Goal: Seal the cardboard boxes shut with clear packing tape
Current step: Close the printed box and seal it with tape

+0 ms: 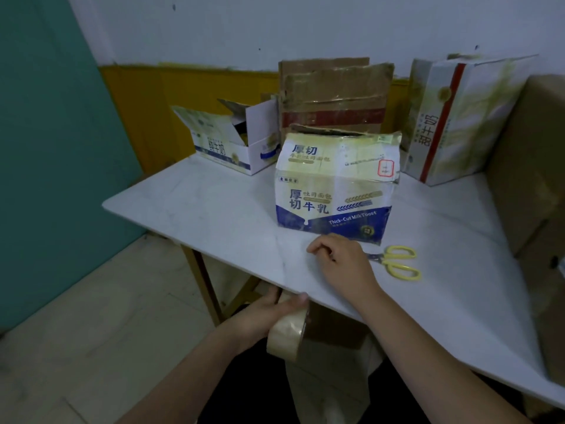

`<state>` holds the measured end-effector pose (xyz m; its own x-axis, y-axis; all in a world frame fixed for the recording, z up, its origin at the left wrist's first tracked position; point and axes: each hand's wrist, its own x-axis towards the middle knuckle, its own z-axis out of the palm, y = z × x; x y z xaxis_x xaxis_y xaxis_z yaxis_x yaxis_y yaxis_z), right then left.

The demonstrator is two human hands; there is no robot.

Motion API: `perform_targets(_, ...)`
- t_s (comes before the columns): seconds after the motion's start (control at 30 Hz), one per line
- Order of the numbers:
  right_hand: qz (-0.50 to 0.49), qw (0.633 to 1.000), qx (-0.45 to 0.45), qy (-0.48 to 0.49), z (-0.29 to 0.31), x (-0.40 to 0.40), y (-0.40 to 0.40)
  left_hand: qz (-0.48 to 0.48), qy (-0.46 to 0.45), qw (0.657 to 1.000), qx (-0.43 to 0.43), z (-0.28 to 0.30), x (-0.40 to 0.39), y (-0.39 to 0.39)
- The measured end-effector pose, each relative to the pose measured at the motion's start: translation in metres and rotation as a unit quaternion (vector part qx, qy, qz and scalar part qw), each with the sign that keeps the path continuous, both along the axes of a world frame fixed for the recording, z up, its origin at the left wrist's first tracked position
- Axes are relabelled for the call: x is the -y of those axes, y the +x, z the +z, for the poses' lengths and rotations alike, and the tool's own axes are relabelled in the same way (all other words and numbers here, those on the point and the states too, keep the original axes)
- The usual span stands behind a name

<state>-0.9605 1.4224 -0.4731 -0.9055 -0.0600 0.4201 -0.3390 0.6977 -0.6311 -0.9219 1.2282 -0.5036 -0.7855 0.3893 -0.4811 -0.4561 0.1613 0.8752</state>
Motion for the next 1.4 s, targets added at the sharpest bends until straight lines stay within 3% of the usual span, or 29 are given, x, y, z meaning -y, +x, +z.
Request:
perform_targets(0.1, -0.003, 1.0, 0.011, -0.01, -0.004, -0.002, -0.004, -0.054, -0.007, 0.999, 0.007, 0.019, 0.003, -0.002)
perform_targets(0.2, 0.007, 0.999, 0.029, -0.028, -0.003, -0.002, -0.002, -0.077, -0.029, 0.993, 0.086, 0.046, 0.009, -0.012)
perform_targets(0.3, 0.035, 0.991, 0.097, -0.081, 0.007, -0.003, 0.006, -0.121, -0.099, 0.97, 0.186, 0.074, 0.016, -0.029)
perform_targets(0.4, 0.107, 0.961, 0.194, -0.166, 0.02, 0.0, 0.017, -0.221, -0.199, 0.935, 0.191, 0.101, 0.016, -0.037)
perform_targets(0.47, 0.166, 0.936, 0.251, -0.182, 0.029, 0.002, 0.022, -0.304, -0.254, 0.907, 0.143, 0.128, 0.01, -0.038)
perform_targets(0.53, 0.224, 0.904, 0.305, -0.199, 0.042, 0.003, 0.026, -0.325, -0.278, 0.899, 0.094, 0.16, -0.001, -0.039)
perform_targets(0.67, 0.24, 0.866, 0.32, -0.3, 0.095, -0.011, 0.029, -0.351, -0.296, 0.886, -0.064, 0.225, -0.026, -0.046)
perform_targets(0.93, 0.102, 0.929, 0.219, -0.28, 0.206, -0.073, 0.006, -0.408, -0.324, 0.831, -0.192, 0.321, -0.071, -0.096)
perform_targets(1.1, 0.008, 0.946, 0.132, -0.296, 0.252, -0.101, -0.04, -0.303, -0.364, 0.789, -0.391, 0.357, -0.09, -0.149)
perform_targets(1.23, -0.018, 0.933, 0.144, -0.33, 0.246, -0.116, -0.078, -0.243, -0.392, 0.722, -0.515, 0.362, -0.103, -0.195)
perform_targets(1.4, -0.082, 0.914, 0.139, -0.371, 0.202, -0.125, -0.109, -0.269, -0.422, 0.658, -0.563, 0.338, -0.137, -0.236)
